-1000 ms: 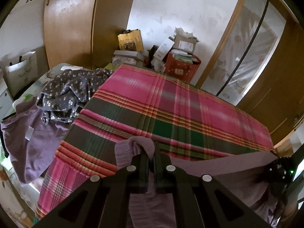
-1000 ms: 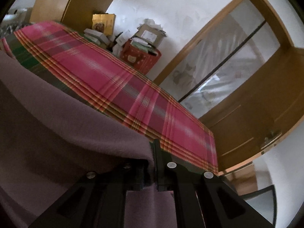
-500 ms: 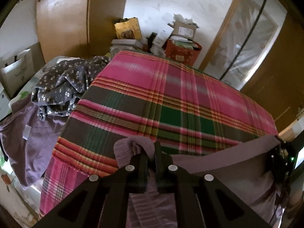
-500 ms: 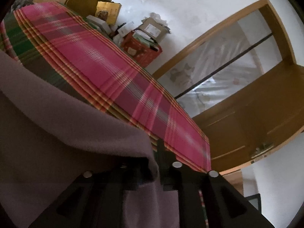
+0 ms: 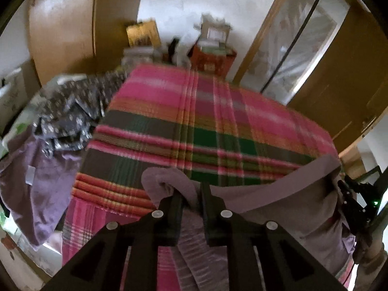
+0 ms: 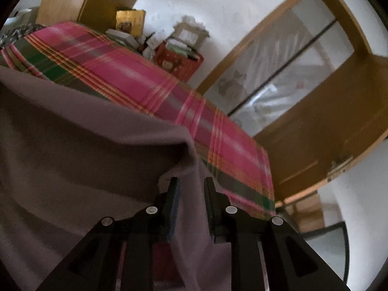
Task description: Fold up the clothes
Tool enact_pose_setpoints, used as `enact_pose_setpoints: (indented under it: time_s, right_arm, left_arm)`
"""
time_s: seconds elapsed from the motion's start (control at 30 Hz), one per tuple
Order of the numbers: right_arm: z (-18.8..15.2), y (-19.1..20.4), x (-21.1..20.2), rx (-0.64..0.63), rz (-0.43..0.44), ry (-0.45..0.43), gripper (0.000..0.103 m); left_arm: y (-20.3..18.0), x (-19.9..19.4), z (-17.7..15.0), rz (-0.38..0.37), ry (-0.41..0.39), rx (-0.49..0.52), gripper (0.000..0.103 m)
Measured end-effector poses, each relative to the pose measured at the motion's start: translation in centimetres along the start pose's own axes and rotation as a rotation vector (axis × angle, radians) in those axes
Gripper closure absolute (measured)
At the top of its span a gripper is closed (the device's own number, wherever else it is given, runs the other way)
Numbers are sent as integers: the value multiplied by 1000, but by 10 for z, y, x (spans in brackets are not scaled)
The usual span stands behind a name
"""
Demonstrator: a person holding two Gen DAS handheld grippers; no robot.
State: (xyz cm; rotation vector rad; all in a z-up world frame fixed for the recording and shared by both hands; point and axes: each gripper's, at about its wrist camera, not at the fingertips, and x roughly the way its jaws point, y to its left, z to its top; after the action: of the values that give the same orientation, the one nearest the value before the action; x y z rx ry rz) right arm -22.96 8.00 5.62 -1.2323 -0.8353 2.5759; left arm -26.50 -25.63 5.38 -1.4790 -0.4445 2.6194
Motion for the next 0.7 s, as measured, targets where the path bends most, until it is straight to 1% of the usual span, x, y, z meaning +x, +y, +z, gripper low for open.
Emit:
enact_pose_setpoints:
  time_s: [0.03,0.1,0.2,0.27,0.3,0.33,0.37,0.4,0.43,0.53,0.63,0.7]
  right_arm:
    - [-2,-1,-2,19,22,14,82]
    - [-7,-1,-7,25,46,27,82]
    - [-14,1,-15,19,44,30,82]
    - [-18,4,-19,23,62,34,82]
    - [-21,6,-21,22,69,35,82]
    - [-23,10,-24,19,74,35,82]
    - [-26,15,-26,15,79,35,82]
    - [-27,19,-28,13,84,35,82]
    - [-28,21,-29,14,88,33,82]
    - [-34,27,-42,27,121,-1,82]
    - [-41,32,-67,59,200,-70,82]
    - [-47,41,-84,60,262,-112,82]
  left_arm:
    - [3,3,1,-8,20,-20,89]
    - [5,-3,-2,-34,12,-34,89]
    - [5,-13,-5,-51,10,-14,88]
    - [9,-21,-7,-68,-12,-39,87]
    - [13,-27,-8,-89,-39,-55,86]
    - [16,-32,-9,-107,-64,-71,83]
    - [20,-34,-7,-110,-77,-85,78]
    - [24,-36,-6,-113,-86,-100,78]
    - [29,-37,-8,-110,-75,-117,78]
    - [41,-38,-14,-102,-43,-162,78]
    - [40,-41,-33,-96,-22,-123,78]
    - [40,-42,-45,-121,5,-111,78]
